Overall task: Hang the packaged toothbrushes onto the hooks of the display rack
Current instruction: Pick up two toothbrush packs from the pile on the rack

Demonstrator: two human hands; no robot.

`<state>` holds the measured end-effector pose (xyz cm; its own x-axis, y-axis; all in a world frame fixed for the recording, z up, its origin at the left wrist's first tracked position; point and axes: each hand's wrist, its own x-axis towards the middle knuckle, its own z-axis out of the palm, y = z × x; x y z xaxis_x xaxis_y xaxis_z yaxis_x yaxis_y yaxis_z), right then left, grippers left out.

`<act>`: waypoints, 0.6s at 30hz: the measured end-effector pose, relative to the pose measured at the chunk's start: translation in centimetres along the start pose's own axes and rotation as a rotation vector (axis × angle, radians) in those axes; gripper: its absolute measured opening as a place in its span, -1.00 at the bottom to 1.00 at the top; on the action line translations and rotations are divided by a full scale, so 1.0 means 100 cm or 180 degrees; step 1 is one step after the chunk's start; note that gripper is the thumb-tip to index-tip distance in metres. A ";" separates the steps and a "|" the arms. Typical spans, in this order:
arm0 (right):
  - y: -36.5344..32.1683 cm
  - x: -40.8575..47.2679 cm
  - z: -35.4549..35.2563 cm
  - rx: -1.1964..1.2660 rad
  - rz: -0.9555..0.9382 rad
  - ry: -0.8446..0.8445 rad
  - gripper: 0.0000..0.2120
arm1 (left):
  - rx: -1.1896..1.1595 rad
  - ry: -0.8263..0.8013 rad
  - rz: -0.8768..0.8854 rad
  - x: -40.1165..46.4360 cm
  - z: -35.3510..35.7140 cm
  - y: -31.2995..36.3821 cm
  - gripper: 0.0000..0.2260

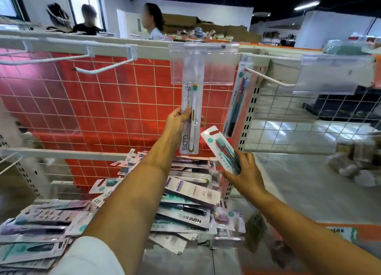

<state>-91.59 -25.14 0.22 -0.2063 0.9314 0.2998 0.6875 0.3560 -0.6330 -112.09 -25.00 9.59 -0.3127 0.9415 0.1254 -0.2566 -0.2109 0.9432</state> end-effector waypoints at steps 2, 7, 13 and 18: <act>0.001 0.005 -0.001 0.0065 -0.0052 0.0003 -0.27 | 0.0016 0.0049 -0.0047 0.006 0.001 0.000 -0.92; 0.006 0.012 -0.004 0.0117 -0.0064 0.0014 -0.24 | 0.0135 0.0020 -0.0118 0.017 0.000 0.003 -0.85; 0.011 0.010 -0.003 0.0206 -0.0151 0.0049 -0.27 | 0.0390 0.0132 -0.0193 0.019 -0.006 0.004 -0.76; 0.013 0.004 -0.004 0.0358 -0.0151 0.0031 -0.30 | 0.1050 0.0303 -0.0345 0.008 -0.018 -0.008 -0.54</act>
<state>-90.53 -24.33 -0.22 -0.2295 0.9127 0.3380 0.5945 0.4064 -0.6939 -113.78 -24.60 8.35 -0.3877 0.9218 0.0045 0.0113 -0.0002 0.9999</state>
